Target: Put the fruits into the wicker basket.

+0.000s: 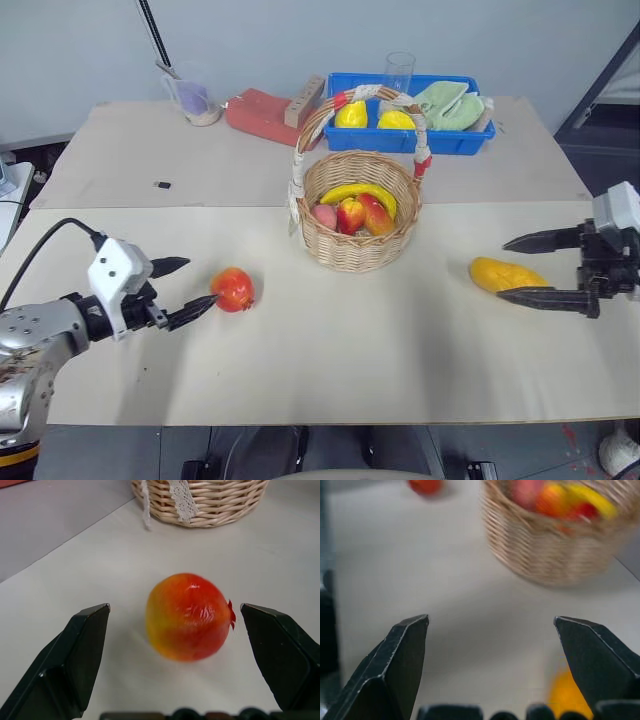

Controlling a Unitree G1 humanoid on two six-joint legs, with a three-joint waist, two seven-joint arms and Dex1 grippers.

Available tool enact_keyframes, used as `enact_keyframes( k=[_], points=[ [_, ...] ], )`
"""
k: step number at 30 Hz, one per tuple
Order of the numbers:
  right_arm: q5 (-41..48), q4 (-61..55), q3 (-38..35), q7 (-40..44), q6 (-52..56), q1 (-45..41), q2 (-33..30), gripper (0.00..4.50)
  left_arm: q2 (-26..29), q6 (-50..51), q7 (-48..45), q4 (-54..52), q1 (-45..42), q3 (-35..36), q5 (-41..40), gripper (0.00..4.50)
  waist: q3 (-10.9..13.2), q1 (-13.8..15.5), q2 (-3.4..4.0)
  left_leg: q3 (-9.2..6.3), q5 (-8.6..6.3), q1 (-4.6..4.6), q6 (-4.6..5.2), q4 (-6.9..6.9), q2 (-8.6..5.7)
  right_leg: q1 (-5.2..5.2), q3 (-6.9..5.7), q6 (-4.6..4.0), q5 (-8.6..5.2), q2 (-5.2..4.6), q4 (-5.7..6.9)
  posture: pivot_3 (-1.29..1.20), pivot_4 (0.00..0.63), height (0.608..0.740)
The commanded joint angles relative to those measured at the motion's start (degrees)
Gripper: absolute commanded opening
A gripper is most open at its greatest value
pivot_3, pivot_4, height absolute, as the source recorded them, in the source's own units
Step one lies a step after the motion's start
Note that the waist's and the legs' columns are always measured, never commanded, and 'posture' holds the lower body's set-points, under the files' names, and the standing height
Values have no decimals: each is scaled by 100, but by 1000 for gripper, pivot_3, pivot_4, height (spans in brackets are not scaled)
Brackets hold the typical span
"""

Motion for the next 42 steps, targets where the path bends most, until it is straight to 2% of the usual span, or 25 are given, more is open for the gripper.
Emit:
enact_keyframes(
  k=[1, 9, 15, 19, 21, 25, 28, 30, 32, 38, 42],
  points=[
    [467, -734, 16, -233, 340, -265, 33, 4430, -241, -251, 250, 341, -347, -436, 289, 4500, 0, 10, -1, 0, 0, 0, 0, 2, 0, 2, 0, 1, 2, 1, -3, 0, 150, 740],
    [746, -1021, 370, -438, 643, -919, 96, 4430, -580, -445, 370, 895, -726, -1086, 641, 4500, 2, 14, -8, 2, -6, -5, 12, 11, -9, -1, 1, 11, 8, -2, -9, 0, 150, 740],
    [808, -1061, 516, -497, 733, -1140, 117, 4430, -755, -615, 424, 1095, -803, -1222, 758, 4500, 2, 17, -8, 4, -9, -8, 15, 11, -9, -4, 0, 11, 8, -4, -10, 0, 150, 740],
    [804, -1058, 550, -536, 751, -1218, 136, 4500, -812, -749, 441, 1184, -833, -1207, 803, 3461, 2, 15, -8, 4, -9, -8, 15, 11, -11, -5, 0, 12, 8, -6, -9, 0, 150, 740],
    [803, -1071, 548, -566, 765, -1240, 145, 4500, -822, -805, 404, 1168, -834, -1164, 753, 3411, 2, 15, -8, 5, -9, -8, 15, 11, -11, -5, 0, 12, 9, -6, -9, 0, 150, 740],
    [844, -1118, 404, -611, 839, -1226, 62, 4500, -835, -513, 210, 385, -1027, -1179, 224, 3409, 2, 15, -9, 5, -9, -9, 15, 12, -11, -6, 0, 12, 9, -6, -9, 0, 150, 740],
    [933, -1140, 275, -681, 941, -1259, 0, 4500, -929, -280, 271, -60, -1608, -1438, 73, 3409, 2, 68, -9, 5, -8, -15, 14, 20, -12, -6, -2, 17, 12, -7, -8, 0, 150, 740],
    [1057, -1202, 154, -814, 1051, -1309, 0, 4500, -1238, -225, 404, -139, -2461, -1873, 196, 3409, 3, 147, -8, 5, -7, -17, 14, 28, -15, -2, -3, 22, 16, -8, -8, 0, 150, 740],
    [1150, -1258, 59, -942, 1128, -1291, 22, 4500, -1597, -538, 581, 158, -3142, -2398, 743, 3409, 2, 196, -13, 5, -3, -27, 9, 37, -22, 3, -11, 30, 34, -12, -19, 0, 150, 740],
    [1187, -1414, -217, -1144, 1180, -955, 11, 4500, -2752, -1367, 1042, 1536, -4255, -3296, 1676, 3409, 1, 147, -19, 40, -1, -20, 11, 39, -26, 11, 14, 46, 50, -17, -45, 0, 150, 740],
    [1306, -1543, -408, -1323, 1258, -825, 28, 4500, -3085, -1919, 1418, 2226, -4582, -3434, 2228, 3409, 3, 134, -22, 49, 3, -28, 5, 38, -23, -6, 22, 46, 50, -14, -44, 0, 150, 740]
  ],
)
